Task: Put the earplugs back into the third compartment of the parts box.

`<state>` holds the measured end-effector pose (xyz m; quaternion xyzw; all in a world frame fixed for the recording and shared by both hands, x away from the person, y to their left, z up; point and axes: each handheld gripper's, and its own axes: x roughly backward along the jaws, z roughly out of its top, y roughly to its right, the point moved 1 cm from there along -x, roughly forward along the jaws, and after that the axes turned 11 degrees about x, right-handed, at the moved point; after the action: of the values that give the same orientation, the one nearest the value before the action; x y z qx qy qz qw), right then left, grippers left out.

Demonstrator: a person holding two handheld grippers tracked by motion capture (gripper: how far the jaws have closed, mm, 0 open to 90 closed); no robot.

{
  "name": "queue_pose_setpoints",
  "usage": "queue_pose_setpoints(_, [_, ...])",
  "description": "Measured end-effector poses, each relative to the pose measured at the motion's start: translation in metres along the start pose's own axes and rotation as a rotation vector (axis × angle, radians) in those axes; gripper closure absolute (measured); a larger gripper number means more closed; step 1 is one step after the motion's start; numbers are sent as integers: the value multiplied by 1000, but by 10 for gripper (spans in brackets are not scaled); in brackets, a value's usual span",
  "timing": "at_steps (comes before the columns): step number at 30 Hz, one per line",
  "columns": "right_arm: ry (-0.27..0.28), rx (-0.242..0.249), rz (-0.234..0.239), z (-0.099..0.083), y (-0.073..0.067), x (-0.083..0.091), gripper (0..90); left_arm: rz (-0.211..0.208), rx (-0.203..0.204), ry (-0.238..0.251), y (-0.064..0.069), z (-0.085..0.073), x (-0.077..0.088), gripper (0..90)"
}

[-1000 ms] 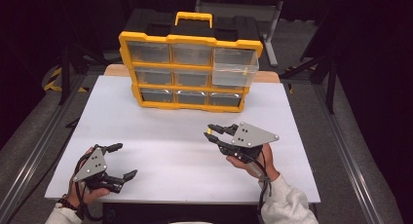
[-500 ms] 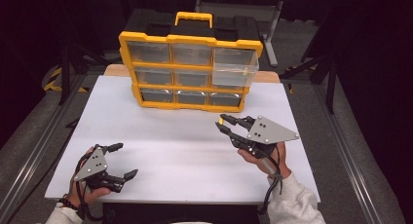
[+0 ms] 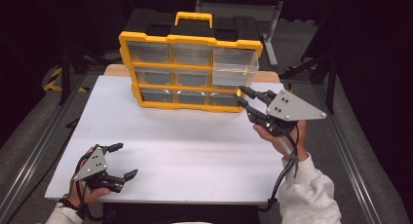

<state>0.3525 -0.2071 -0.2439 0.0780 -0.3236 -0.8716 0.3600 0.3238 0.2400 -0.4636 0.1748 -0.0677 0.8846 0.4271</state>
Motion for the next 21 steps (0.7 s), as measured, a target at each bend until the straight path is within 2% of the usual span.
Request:
queue_pose_setpoints(2, [-2,-3,-9,2,4,-1,727,1,-1,-1,0,0,0,42])
queue_pose_setpoints(3, [-7,-7,-13,5,12,-3,725,1,-2,-3,0,0,-1,42])
queue_pose_setpoints(4, [-34,-4,-39,8,24,-9,725,0,-1,-4,0,0,-1,42])
queue_pose_setpoints(5, [-34,-4,-39,8,24,-9,725,0,-1,-4,1,0,-1,42])
queue_pose_setpoints(6, [-46,-28,-43,9,37,-16,724,1,-2,-4,1,0,-1,42])
queue_pose_setpoints(7, [-46,-28,-43,9,37,-16,724,1,-2,-4,1,0,-1,42])
queue_pose_setpoints(8, [-76,-36,-59,9,46,-23,723,1,-1,-3,0,0,0,43])
queue_pose_setpoints(9, [-81,-51,-59,9,51,-27,722,2,-1,-4,0,0,0,43])
queue_pose_setpoints(10, [-81,-51,-59,9,51,-27,722,2,-1,-4,0,0,0,43])
queue_pose_setpoints(14, [-129,-106,-73,2,67,-45,715,-5,0,-5,0,-1,-1,43])
queue_pose_setpoints(17, [-153,-122,-81,-3,72,-52,712,-6,0,-4,0,0,-2,44])
queue_pose_setpoints(21, [-182,-184,-90,-16,82,-62,690,-10,8,-8,-2,-1,-3,45])
